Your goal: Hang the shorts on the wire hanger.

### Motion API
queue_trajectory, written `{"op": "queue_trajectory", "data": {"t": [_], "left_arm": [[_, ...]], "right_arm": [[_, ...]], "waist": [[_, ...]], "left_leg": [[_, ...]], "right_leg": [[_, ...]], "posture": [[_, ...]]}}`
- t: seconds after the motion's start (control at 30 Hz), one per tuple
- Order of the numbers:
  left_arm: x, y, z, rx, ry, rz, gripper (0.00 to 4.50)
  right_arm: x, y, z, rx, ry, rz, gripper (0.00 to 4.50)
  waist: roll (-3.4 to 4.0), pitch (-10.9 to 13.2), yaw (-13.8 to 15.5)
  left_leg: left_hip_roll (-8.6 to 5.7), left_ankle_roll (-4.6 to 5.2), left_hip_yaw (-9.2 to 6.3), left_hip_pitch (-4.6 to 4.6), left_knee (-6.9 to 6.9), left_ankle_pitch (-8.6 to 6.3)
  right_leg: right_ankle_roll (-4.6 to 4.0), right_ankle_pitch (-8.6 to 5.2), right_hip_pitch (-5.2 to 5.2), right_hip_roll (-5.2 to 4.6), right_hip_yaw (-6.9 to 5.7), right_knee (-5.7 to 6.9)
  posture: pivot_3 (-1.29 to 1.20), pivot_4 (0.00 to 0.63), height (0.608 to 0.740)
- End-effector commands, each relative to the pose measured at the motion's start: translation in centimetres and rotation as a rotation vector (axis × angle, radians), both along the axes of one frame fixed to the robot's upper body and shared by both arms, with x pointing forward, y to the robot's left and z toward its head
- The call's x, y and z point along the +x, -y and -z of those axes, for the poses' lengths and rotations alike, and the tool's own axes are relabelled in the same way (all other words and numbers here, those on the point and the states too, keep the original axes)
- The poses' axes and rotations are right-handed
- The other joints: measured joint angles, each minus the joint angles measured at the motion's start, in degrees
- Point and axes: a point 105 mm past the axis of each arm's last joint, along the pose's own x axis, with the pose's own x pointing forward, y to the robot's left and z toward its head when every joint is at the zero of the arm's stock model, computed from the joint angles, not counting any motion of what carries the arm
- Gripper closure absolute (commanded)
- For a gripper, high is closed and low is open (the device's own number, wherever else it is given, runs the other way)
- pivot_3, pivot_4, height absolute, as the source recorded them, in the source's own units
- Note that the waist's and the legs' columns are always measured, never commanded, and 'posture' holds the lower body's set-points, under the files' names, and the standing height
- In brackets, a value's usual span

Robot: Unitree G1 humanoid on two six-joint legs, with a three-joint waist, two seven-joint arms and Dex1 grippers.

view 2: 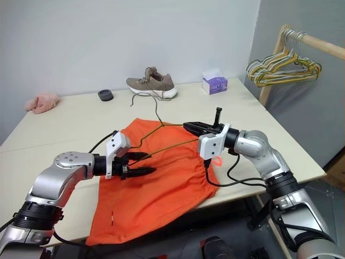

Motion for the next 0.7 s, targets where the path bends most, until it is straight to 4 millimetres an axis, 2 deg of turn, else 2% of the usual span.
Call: {"op": "queue_trajectory", "data": {"t": [0.03,0.23,0.43,0.53,0.7], "left_arm": [[0.3,0.6,-1.2,-0.019,0.053,0.022,2.69],[0.2,1.0,-1.1,-0.029,0.054,0.028,4.48],[0.0,0.9,-0.7,-0.026,0.053,0.026,4.48],[-0.2,0.6,-0.3,-0.004,0.056,0.024,4.50],[-0.4,0.2,0.2,0.029,0.067,0.024,4.50]], "right_arm": [[-1.0,-0.7,-1.0,0.037,0.022,-0.051,4.50],[-1.4,-1.0,-0.8,0.035,0.010,-0.066,4.50],[-1.3,-0.5,0.3,-0.008,-0.072,-0.052,4.50],[-1.0,0.5,-0.2,0.025,-0.154,-0.023,3.74],[-0.2,2.2,-1.4,0.098,-0.314,0.061,2.09]], "waist": [[0.00,0.00,0.03],[0.00,0.00,-0.12],[0.00,0.00,-0.10],[0.00,0.01,-0.06],[0.00,0.01,0.04]], "left_leg": [[0.00,0.00,0.00,0.00,0.00,0.00],[0.00,0.00,0.00,0.01,0.00,0.00],[0.00,0.00,0.00,0.00,0.00,0.00],[0.01,0.00,-0.01,-0.01,-0.01,0.00],[0.00,0.00,0.00,0.00,0.01,0.00]], "right_leg": [[0.00,0.00,0.00,0.00,0.00,0.00],[0.00,0.00,0.00,0.00,0.00,0.00],[0.00,0.00,0.00,0.00,0.00,0.00],[-0.01,-0.01,0.00,0.00,-0.01,0.00],[0.00,0.00,0.01,0.00,0.00,0.00]], "posture": [[-0.23,0.003,0.740],[-0.23,0.005,0.740],[-0.23,0.008,0.740],[-0.23,0.009,0.740],[-0.23,0.010,0.740]]}}
